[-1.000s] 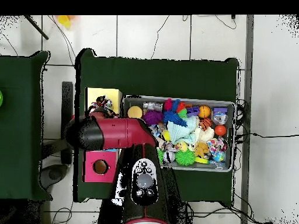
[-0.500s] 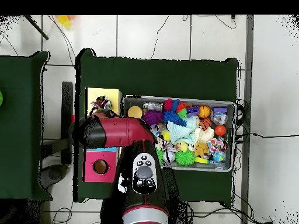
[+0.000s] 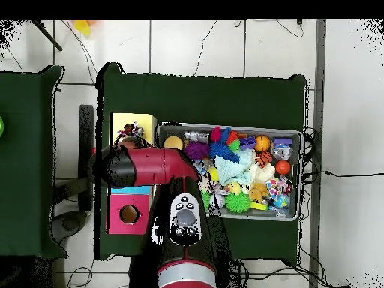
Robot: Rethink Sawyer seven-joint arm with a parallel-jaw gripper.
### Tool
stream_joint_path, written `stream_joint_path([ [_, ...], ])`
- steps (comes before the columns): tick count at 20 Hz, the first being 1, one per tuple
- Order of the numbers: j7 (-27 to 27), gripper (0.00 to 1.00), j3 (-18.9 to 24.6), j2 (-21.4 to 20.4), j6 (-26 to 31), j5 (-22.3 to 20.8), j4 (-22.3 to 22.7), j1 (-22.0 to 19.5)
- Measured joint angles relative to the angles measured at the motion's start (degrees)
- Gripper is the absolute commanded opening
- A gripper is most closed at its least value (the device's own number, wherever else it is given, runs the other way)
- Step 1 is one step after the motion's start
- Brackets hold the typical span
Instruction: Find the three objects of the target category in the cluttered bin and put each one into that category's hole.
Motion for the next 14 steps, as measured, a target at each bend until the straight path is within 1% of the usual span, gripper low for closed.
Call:
stream_joint_path([
  [11,0.00,0.00,0.04,0.49,-0.01,-0.01,-0.96,0.35],
  [14,0.00,0.00,0.03,1.11,-0.01,-0.02,-1.86,0.84],
])
